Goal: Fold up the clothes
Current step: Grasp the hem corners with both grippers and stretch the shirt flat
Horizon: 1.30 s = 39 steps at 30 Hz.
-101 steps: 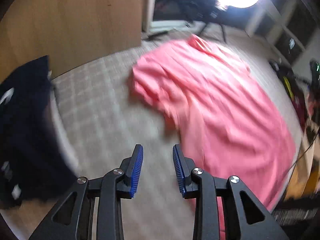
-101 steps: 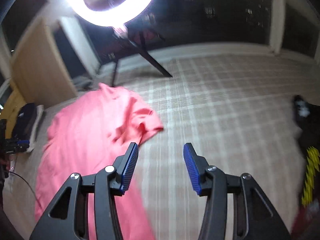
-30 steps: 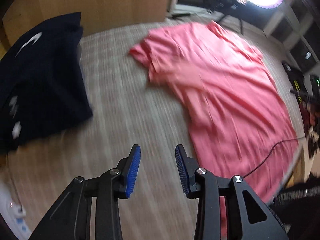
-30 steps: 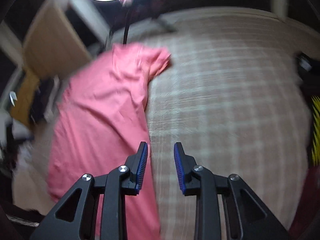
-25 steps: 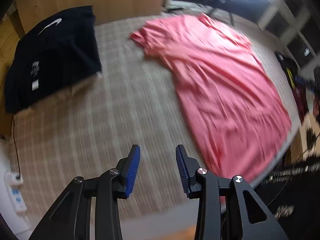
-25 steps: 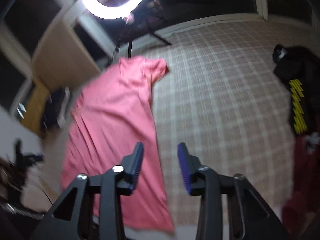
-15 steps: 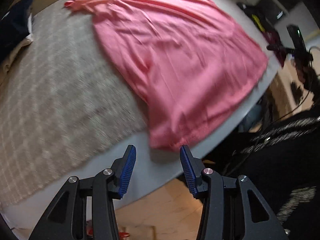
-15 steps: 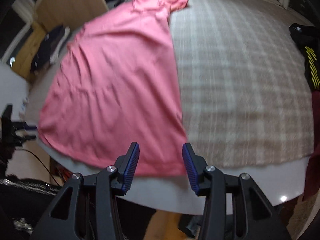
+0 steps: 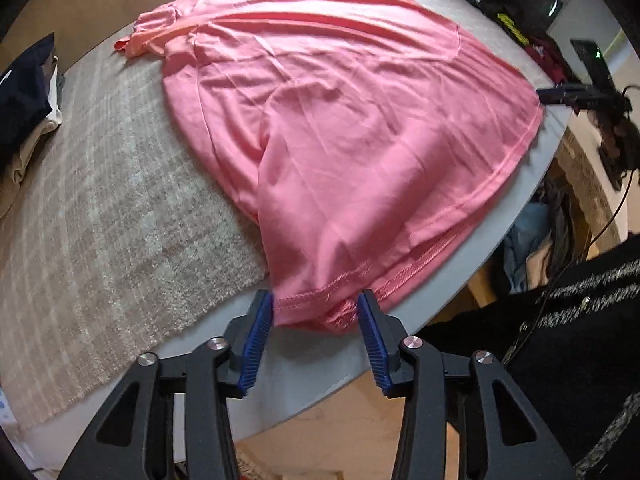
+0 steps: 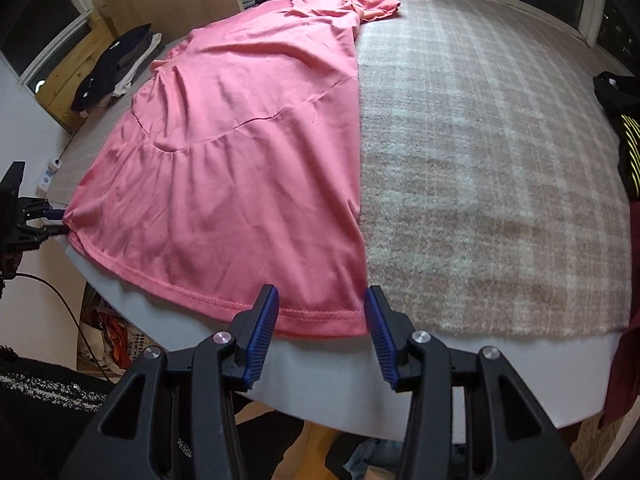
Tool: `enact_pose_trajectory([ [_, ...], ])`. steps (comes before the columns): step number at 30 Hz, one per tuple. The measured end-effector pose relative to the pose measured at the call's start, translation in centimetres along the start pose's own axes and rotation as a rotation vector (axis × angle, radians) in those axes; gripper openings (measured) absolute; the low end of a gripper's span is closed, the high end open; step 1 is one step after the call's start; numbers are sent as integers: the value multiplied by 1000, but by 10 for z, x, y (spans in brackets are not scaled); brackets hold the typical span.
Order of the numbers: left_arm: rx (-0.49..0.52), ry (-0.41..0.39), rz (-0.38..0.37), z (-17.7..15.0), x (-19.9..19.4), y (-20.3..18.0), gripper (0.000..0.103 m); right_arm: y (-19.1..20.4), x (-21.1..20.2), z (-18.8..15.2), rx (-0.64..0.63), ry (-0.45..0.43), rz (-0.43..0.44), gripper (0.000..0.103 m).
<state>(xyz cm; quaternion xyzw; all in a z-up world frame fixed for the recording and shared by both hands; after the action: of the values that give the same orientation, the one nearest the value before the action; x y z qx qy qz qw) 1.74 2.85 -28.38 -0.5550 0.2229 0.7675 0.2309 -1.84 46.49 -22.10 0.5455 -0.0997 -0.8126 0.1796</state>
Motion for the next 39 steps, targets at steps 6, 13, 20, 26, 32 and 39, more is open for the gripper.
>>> enact_pose_trajectory([
  [6, -3, -17, 7, 7, -7, 0, 2, -4, -9, -7, -46, -7, -49, 44],
  [13, -34, -37, 10, 8, -28, 4, 2, -3, -3, -6, -48, -39, -40, 45],
  [20, -65, -58, 44, 1, -43, 15, 2, 25, -14, 3, -103, -47, 20, 3],
  [26, -131, -112, 88, -18, -98, 34, 1, 57, -78, 36, -79, -230, 105, 3],
  [32, -144, -36, 98, -37, -63, 42, 1, 63, -31, 16, -63, -80, 42, 3],
  [39, -109, -63, 158, -32, -90, 50, 1, 75, -66, 23, -111, -107, 16, 3],
])
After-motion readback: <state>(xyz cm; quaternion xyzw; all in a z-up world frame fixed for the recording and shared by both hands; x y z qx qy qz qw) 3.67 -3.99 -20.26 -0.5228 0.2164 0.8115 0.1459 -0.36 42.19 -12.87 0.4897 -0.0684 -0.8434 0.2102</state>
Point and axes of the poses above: each gripper's, at about its wrist camera, not at the fingertips, and x roughly the way its jaws point, y to its left, z to its top, the point moved 7 cm from there along x, roughly the way its jaws point, and after that the axes turned 10 degrees about z, right-handed, at the moved point
